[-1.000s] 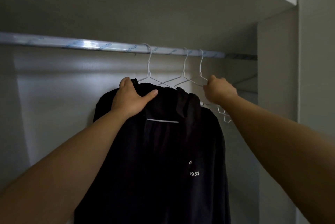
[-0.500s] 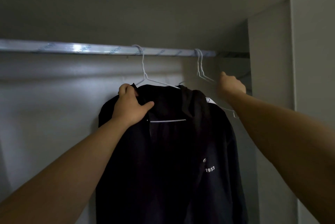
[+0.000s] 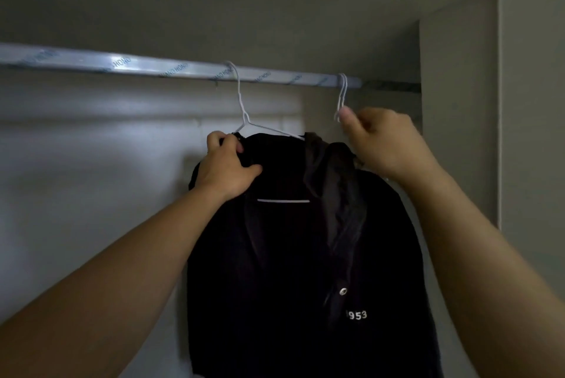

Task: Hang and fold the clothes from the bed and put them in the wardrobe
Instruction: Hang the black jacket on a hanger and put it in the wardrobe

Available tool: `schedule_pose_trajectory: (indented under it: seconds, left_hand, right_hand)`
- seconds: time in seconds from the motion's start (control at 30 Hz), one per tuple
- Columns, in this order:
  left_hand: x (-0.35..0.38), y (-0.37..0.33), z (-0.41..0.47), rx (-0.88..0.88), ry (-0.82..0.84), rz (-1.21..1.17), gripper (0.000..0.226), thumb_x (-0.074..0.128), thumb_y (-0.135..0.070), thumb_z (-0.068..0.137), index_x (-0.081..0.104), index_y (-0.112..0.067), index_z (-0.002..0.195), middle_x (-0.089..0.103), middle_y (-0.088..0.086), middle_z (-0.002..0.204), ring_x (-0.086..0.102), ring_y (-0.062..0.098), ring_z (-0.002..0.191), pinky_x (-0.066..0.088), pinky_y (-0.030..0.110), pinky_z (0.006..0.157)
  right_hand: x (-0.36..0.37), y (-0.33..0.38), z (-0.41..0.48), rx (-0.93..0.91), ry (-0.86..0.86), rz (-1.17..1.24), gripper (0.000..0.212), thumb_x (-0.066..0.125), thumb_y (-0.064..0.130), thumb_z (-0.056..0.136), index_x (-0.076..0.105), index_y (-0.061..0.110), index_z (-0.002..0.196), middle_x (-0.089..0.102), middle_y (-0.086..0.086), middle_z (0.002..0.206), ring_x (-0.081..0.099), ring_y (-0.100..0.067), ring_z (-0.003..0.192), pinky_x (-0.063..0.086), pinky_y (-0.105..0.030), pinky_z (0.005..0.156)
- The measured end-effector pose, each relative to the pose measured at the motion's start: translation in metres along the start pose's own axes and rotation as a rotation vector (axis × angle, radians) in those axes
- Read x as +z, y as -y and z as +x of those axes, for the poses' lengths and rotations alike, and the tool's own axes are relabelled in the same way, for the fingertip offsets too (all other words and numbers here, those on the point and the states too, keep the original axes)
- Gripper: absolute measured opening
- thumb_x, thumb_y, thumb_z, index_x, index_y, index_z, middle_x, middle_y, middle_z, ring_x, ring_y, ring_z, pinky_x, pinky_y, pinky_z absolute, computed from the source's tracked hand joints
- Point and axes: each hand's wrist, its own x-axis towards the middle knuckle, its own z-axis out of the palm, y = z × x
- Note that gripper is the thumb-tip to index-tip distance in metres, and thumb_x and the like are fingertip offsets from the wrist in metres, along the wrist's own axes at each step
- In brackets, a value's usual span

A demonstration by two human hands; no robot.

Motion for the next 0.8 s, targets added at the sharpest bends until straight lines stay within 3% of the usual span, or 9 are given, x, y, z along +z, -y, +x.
schedule_pose_trajectory:
  seconds: [0.07,0.13,0.23,0.3,0.47,0.53,0.63,0.73,0.8]
  left_hand:
    - [0.007,-0.004,0.004,0.001,0.005,-0.009,0.045,0.075,-0.048,0.073,0.047,-0.025,0.101,0.023,-0.013,0.113,0.053,0.017,0.08,0.041,0.03,0.071]
    - [0.011,-0.008,0.008,-0.002,0.006,-0.003,0.044,0.074,-0.046,0.072,0.046,-0.025,0.1,0.023,-0.012,0.112,0.054,0.016,0.076,0.039,0.027,0.066]
    - [0.02,-0.01,0.014,0.001,-0.004,-0.004,0.045,0.077,-0.044,0.072,0.046,-0.025,0.099,0.022,-0.012,0.111,0.047,0.005,0.071,0.031,0.019,0.054]
    - [0.027,-0.011,0.016,0.016,-0.002,-0.012,0.044,0.078,-0.041,0.073,0.045,-0.025,0.098,0.023,-0.011,0.113,0.047,0.006,0.071,0.03,0.018,0.054]
    - [0.044,-0.023,0.026,0.062,0.038,-0.038,0.038,0.076,-0.035,0.075,0.047,-0.025,0.097,0.026,-0.009,0.115,0.053,0.021,0.081,0.039,0.03,0.068]
    - [0.05,-0.024,0.031,0.082,0.053,-0.058,0.038,0.076,-0.034,0.075,0.046,-0.026,0.098,0.024,-0.009,0.114,0.052,0.021,0.083,0.037,0.025,0.063]
    - [0.058,-0.022,0.037,0.118,0.052,-0.071,0.039,0.077,-0.033,0.076,0.046,-0.027,0.099,0.024,-0.011,0.115,0.05,0.016,0.081,0.029,0.013,0.058]
    - [0.063,-0.016,0.042,0.161,0.032,-0.088,0.036,0.076,-0.025,0.078,0.046,-0.027,0.098,0.023,-0.012,0.115,0.046,0.006,0.074,0.028,0.012,0.057]
    - [0.066,-0.012,0.042,0.192,0.011,-0.099,0.033,0.071,-0.015,0.078,0.046,-0.026,0.097,0.023,-0.013,0.117,0.048,0.007,0.071,0.03,0.014,0.055]
  right_hand:
    - [0.006,0.017,-0.029,0.01,0.043,-0.113,0.074,0.02,0.091,0.08,0.056,0.027,0.069,0.061,0.001,0.073,0.057,-0.027,0.073,0.049,-0.039,0.067]
    - [0.015,0.023,-0.036,-0.006,0.105,-0.279,0.075,0.021,0.093,0.079,0.055,0.026,0.074,0.057,0.002,0.076,0.052,-0.027,0.073,0.042,-0.037,0.066]
    - [0.026,0.014,-0.025,-0.016,0.204,-0.413,0.062,0.031,0.077,0.093,0.057,0.021,0.087,0.063,-0.003,0.089,0.061,-0.031,0.085,0.037,-0.037,0.068]
    - [0.037,0.008,-0.015,-0.062,0.152,-0.466,0.054,0.034,0.066,0.099,0.053,0.015,0.094,0.066,-0.01,0.098,0.064,-0.035,0.089,0.035,-0.037,0.065]
    - [0.062,0.006,0.014,-0.156,0.042,-0.456,0.039,0.032,0.053,0.104,0.041,0.017,0.091,0.065,-0.013,0.089,0.052,-0.036,0.069,0.024,-0.033,0.052]
    - [0.068,0.0,0.025,-0.14,0.059,-0.46,0.038,0.03,0.052,0.105,0.042,0.018,0.092,0.066,-0.012,0.09,0.051,-0.034,0.07,0.026,-0.034,0.054]
    - [0.073,-0.018,0.035,-0.05,0.138,-0.406,0.045,0.026,0.055,0.105,0.048,0.015,0.104,0.067,-0.012,0.101,0.062,-0.037,0.088,0.036,-0.039,0.066]
    - [0.078,-0.028,0.041,-0.002,0.199,-0.32,0.052,0.023,0.056,0.105,0.053,0.015,0.115,0.067,-0.01,0.105,0.062,-0.035,0.094,0.045,-0.044,0.078]
    - [0.084,-0.026,0.047,0.013,0.183,-0.286,0.053,0.021,0.056,0.105,0.055,0.016,0.109,0.064,-0.007,0.1,0.062,-0.033,0.094,0.044,-0.042,0.076]
